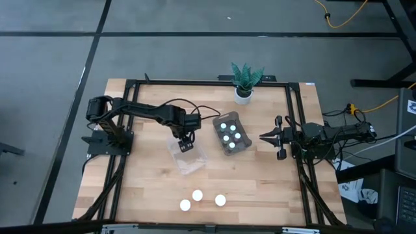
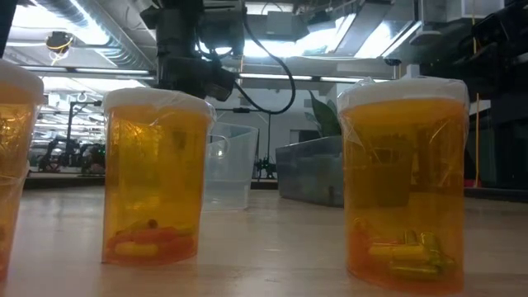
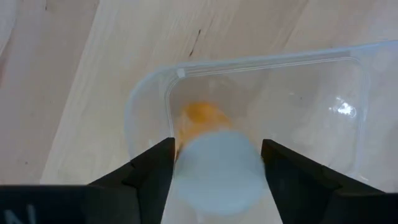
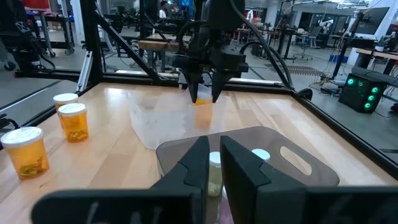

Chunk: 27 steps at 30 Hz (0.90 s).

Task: Pick and place medicine bottles into bin by pill shape (circle, oval)
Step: Put the large orange pill bottle into the transparent bin

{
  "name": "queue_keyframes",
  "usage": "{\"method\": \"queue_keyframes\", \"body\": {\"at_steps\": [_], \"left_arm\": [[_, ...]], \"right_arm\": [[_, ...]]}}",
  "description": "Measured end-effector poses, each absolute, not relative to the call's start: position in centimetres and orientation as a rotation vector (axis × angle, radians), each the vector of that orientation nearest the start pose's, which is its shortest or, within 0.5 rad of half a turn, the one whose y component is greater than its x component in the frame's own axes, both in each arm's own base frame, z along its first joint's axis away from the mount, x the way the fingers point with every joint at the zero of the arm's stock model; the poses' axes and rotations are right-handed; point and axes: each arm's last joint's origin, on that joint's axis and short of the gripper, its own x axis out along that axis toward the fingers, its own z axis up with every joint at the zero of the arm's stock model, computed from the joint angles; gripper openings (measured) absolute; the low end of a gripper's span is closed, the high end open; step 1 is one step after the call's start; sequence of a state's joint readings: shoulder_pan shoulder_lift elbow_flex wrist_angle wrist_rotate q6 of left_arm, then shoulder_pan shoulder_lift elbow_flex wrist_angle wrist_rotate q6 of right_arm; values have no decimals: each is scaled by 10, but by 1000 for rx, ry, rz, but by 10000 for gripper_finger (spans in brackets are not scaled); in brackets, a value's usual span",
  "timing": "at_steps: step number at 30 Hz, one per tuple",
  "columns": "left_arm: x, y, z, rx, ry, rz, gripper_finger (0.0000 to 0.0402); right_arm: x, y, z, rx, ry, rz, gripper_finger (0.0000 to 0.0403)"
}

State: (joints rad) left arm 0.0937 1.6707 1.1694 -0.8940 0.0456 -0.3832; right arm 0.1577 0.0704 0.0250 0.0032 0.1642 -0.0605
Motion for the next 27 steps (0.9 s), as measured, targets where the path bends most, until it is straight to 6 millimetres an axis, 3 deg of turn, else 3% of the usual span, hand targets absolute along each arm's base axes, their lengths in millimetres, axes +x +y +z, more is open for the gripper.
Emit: {"method": "queue_keyframes", "body": {"at_steps": [9,17,23,27], "left_arm": [[306,27,210,-417,1378,308,260],[320,21,270,-417,1309,289,265],[313,-32,315,-351,1348,191,265],[300,-81,322,-354,1388,169,265]], "right_arm": [[100,11,167,-68,42,-6,43],[100,11,167,-68,42,-5,43],[100,11,167,-68,42,-5,43],[100,11,167,-67,42,-5,43]]}}
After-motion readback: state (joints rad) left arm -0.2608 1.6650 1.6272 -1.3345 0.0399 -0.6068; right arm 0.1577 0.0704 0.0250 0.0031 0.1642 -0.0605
